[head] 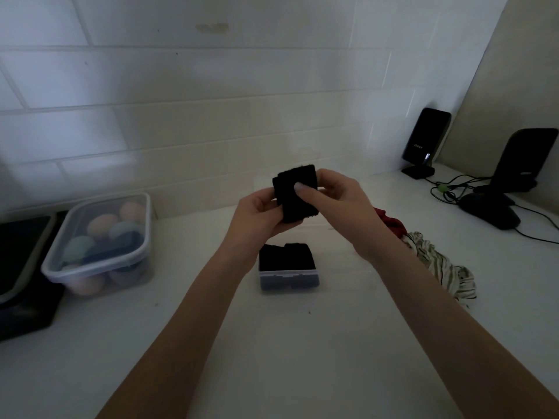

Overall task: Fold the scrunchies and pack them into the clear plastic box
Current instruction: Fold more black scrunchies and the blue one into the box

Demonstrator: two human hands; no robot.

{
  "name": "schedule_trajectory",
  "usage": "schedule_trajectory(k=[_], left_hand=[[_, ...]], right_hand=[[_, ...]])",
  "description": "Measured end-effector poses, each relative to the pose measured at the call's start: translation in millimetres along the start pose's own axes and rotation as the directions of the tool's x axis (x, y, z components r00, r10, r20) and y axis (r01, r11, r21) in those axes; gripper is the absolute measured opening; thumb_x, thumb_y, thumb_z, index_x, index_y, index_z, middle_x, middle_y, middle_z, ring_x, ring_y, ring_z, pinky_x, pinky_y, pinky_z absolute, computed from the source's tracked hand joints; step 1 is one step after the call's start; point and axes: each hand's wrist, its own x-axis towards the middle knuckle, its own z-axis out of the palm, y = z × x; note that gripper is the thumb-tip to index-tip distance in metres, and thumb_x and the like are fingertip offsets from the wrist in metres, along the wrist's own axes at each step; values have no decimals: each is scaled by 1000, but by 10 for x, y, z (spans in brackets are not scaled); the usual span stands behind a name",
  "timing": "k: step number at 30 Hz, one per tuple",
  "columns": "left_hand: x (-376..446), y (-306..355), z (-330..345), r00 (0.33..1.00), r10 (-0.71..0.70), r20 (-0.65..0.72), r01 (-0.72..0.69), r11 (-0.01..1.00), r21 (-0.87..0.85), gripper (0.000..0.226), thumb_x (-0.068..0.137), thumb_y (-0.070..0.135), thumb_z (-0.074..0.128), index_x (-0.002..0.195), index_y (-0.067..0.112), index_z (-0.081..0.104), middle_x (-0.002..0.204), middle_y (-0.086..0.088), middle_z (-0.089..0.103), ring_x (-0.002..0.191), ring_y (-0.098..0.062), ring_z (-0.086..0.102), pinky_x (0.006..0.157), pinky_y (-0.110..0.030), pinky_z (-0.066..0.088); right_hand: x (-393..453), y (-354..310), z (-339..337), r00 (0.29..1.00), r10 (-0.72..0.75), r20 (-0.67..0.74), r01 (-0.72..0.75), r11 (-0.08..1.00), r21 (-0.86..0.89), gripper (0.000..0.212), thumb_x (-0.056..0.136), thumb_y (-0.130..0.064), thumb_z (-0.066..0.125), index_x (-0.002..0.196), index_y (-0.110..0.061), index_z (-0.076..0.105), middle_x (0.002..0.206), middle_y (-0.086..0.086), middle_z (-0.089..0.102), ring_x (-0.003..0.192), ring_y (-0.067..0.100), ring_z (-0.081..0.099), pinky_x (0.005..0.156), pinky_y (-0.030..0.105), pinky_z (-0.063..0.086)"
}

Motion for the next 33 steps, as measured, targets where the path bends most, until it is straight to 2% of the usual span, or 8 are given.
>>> schedule_trajectory(k=[4,10,14,18,21,24,29,33], left_hand=[[-7,9,8,999,-19,29,18,999,28,30,84,-4,56,99,18,69,87,-2,77,88,-21,72,70,-22,56],[-27,23,33,989,-79,121,79,997,5,26,90,3,51,93,20,70,89,-3,76,87,-23,72,69,-23,56],[-27,23,42,976,-146,164,167,978,-128,23,93,2,46,104,11,65,94,-7,76,92,-26,71,70,-23,56],[-40,28,25,971,-136,194,164,978,-132,29,86,-8,52,106,11,62,93,-8,75,91,-27,71,70,-22,56],[-48,44,11,971,-124,203,145,985,-92,33,82,-9,58,102,17,63,89,-6,76,87,-25,72,68,-22,56],[-60,61,10,975,-110,195,125,990,-65,33,82,-8,59,98,20,63,83,-3,76,81,-21,73,64,-21,56],[-68,74,31,975,-88,203,97,995,-34,36,85,-9,53,103,21,62,80,-1,76,76,-16,72,60,-20,54],[-58,66,47,985,-111,131,115,993,-27,30,86,-10,50,103,12,61,76,0,75,73,-14,72,61,-21,56]], right_hand=[[18,-6,-52,1000,-9,-4,9,999,52,15,80,-15,71,86,-17,58,94,3,69,84,17,68,70,29,56],[24,-25,-100,1000,-13,-4,14,997,72,11,81,-14,70,83,-15,60,90,4,69,78,17,68,66,27,53],[9,-49,-107,999,-14,36,10,994,104,15,80,-8,70,84,-14,57,96,11,68,80,22,66,69,32,55],[-12,-80,-106,996,25,85,-34,994,104,28,78,-7,72,95,-19,53,90,2,69,73,11,65,59,22,54],[-29,-99,-105,994,45,101,-54,995,86,38,78,-7,72,108,-20,52,89,0,70,77,14,65,64,23,55],[-44,-119,-92,995,32,97,-41,995,94,36,78,-8,72,107,-22,56,91,4,71,86,24,66,75,33,57],[-53,-167,-90,990,-5,140,-9,995,96,30,78,-2,69,96,-24,60,76,-7,71,68,5,65,58,16,49],[-37,-156,-102,993,-21,119,13,997,75,29,79,2,66,94,-23,62,80,0,68,70,8,65,60,18,51]])
